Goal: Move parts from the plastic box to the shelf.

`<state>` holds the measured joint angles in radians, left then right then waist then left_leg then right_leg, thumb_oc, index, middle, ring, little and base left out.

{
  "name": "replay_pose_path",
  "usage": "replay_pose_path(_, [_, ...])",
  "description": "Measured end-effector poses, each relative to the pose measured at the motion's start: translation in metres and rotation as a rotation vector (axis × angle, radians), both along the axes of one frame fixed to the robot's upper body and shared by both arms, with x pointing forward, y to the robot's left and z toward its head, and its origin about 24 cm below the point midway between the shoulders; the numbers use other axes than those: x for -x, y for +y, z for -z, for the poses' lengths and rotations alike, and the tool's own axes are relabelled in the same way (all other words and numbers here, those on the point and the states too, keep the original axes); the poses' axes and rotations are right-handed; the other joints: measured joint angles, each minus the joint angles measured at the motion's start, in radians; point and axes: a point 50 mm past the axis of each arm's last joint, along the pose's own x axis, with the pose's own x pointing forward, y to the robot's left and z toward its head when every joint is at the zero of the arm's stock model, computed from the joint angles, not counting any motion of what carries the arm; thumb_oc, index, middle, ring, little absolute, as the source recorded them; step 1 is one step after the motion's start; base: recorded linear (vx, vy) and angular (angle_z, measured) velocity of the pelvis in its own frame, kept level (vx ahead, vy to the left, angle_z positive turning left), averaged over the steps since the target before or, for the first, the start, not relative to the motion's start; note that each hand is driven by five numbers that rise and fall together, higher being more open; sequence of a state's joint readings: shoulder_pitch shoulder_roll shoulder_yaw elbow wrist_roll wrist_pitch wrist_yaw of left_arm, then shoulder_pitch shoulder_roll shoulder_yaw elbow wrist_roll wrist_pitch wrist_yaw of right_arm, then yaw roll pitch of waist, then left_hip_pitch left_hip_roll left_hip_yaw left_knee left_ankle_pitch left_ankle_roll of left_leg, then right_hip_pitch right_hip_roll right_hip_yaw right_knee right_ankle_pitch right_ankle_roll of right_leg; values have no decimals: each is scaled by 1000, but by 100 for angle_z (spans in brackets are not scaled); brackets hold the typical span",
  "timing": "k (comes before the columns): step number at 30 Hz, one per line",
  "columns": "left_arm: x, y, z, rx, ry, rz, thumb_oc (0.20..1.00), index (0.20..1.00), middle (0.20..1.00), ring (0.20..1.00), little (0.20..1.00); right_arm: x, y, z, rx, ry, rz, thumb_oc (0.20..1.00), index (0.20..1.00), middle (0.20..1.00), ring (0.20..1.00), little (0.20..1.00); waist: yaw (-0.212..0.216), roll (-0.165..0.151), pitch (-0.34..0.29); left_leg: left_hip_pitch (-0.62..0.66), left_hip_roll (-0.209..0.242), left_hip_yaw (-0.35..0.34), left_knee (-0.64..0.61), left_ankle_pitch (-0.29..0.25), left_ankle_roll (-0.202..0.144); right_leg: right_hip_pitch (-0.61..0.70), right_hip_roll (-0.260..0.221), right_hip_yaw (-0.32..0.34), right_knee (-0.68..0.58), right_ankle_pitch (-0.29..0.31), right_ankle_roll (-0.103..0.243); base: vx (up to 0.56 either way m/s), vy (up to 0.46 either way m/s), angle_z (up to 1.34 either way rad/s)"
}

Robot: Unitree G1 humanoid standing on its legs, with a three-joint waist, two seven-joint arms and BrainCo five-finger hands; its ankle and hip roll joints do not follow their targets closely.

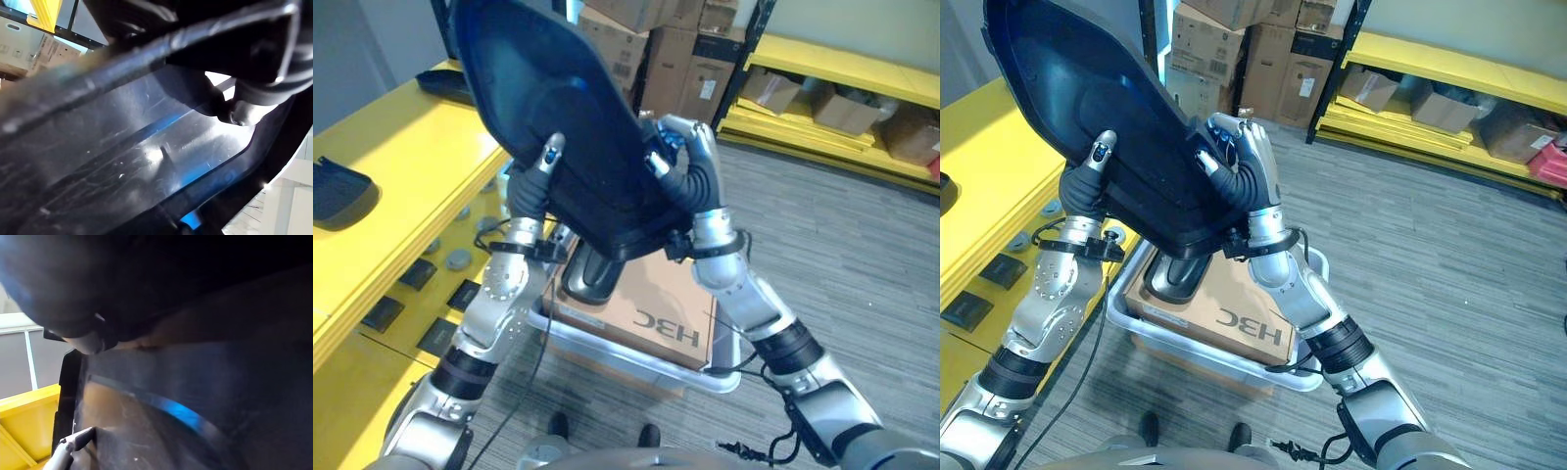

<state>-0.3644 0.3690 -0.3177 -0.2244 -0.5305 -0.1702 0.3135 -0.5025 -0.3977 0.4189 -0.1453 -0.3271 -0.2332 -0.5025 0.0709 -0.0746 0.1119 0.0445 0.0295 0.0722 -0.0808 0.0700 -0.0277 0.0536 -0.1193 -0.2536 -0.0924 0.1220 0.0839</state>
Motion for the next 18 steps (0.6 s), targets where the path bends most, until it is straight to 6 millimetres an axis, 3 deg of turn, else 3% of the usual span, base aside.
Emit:
replay_pose_path(1, [1,0,2,-8,-1,-11,200,200,200,200,200,0,-1,3,-17,29,-11,1000,1000,1000,1000,1000,0,0,0,0,0,2,0,0,0,0,0,1,0,0,0,8,-27,-3])
replay_pose_path(4, [4,2,10,-36,8,-58,200,200,200,200,200,2,1,18,-78,144,-91,1000,1000,1000,1000,1000,0,0,0,3,1,7,0,-5,-4,0,0,7,0,0,0,6,-26,-5])
replay_pose_path(9, [12,16,17,-165,-57,-210,200,200,200,200,200,19,-15,71,-242,426,-134,1000,1000,1000,1000,1000,-9,2,1,2,2,7,0,-7,-1,0,0,7,0,-3,-2,2,-6,0])
replay_pose_path(11, [18,37,25,-259,-74,-313,200,200,200,200,200,28,-37,100,-307,545,-37,1000,1000,1000,1000,1000,-20,6,4,3,2,9,0,-8,2,-1,0,9,0,-4,-2,7,6,-2])
replay_pose_path(14, [27,66,34,-354,-61,-466,200,200,200,200,200,39,-70,126,-409,655,111,1000,1000,1000,1000,1000,-38,17,11,7,2,12,0,-12,4,0,0,17,0,-5,-2,17,45,-7])
replay_pose_path(16, [39,106,44,-444,-34,-641,200,200,200,200,200,46,-121,173,-485,816,367,1000,1000,1000,1000,1000,-63,22,13,15,4,16,-6,-15,0,5,2,22,0,-7,0,20,101,-7])
replay_pose_path(18, [39,121,52,-431,18,-701,200,200,200,200,200,61,-144,212,-493,985,524,1000,1000,1000,1000,1000,-59,24,13,17,4,17,-6,-17,-4,7,2,22,0,-7,0,7,82,-2])
